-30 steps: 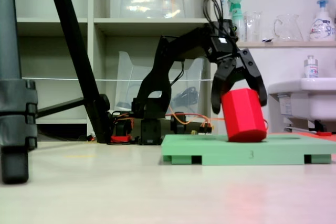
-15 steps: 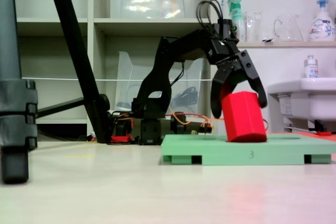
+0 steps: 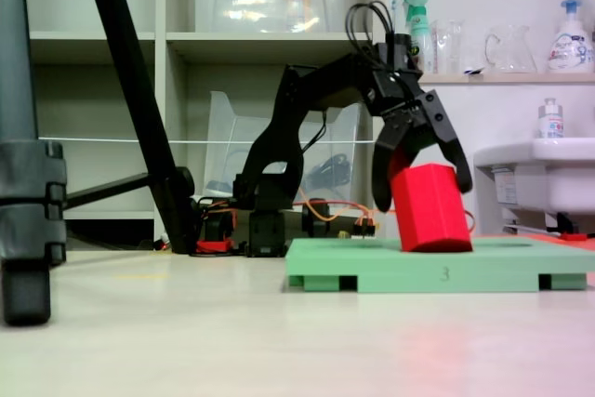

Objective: Put the octagonal pillar block into the corresponding hole

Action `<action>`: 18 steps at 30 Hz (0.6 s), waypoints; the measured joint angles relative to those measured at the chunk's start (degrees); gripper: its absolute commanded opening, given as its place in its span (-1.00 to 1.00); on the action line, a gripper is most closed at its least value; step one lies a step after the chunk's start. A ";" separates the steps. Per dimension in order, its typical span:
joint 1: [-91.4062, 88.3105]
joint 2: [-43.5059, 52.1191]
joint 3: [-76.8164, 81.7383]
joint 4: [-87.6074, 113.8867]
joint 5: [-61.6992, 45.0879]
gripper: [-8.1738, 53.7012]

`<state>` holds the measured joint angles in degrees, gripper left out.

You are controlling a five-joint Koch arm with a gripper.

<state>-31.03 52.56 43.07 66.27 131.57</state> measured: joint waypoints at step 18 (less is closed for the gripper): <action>-0.09 -1.23 -0.88 1.41 -11.51 -0.18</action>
<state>-31.11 51.33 42.19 67.68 120.06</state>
